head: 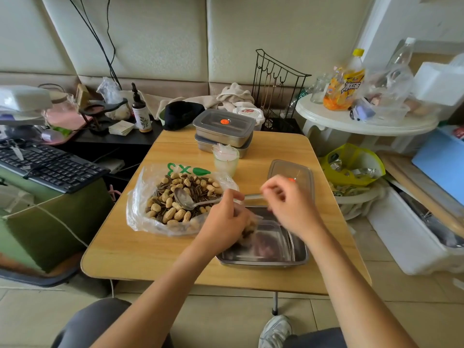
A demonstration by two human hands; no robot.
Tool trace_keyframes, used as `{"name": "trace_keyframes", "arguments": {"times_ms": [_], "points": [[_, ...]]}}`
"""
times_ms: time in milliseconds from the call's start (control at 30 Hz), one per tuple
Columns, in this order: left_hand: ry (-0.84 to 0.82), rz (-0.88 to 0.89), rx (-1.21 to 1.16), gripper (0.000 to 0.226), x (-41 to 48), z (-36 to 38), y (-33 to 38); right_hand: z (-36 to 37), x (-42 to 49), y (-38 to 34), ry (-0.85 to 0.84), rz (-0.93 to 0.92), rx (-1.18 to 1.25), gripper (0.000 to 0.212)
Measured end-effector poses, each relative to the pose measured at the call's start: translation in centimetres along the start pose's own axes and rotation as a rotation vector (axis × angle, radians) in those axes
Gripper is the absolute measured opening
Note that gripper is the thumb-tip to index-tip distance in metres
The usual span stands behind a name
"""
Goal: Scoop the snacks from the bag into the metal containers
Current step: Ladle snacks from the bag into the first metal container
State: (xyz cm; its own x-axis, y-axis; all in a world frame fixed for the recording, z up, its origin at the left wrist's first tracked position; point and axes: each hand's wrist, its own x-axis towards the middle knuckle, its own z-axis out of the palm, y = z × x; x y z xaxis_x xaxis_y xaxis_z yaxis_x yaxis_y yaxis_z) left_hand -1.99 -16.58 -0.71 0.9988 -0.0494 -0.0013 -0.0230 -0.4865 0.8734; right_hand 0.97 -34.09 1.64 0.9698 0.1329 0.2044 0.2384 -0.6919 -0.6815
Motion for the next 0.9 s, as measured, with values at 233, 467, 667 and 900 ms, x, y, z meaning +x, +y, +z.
{"name": "trace_keyframes", "arguments": {"times_ms": [233,467,667,900], "points": [[0.075,-0.042,-0.163,0.022,-0.3,-0.6,-1.0,1.4,-1.6,-0.3,-0.36,-0.073,0.003,0.027],[0.137,0.226,0.132,0.026,-1.5,-1.2,-1.5,1.7,-1.5,0.7,-0.386,0.006,-0.074,0.024],[0.16,0.265,0.472,0.025,-2.0,-2.0,-3.9,2.5,-1.3,0.4,-0.445,0.045,-0.099,0.029],[0.199,0.272,0.456,0.029,-2.2,-1.3,-4.7,4.2,-1.3,-1.7,-0.421,-0.014,-0.258,0.044]]}}
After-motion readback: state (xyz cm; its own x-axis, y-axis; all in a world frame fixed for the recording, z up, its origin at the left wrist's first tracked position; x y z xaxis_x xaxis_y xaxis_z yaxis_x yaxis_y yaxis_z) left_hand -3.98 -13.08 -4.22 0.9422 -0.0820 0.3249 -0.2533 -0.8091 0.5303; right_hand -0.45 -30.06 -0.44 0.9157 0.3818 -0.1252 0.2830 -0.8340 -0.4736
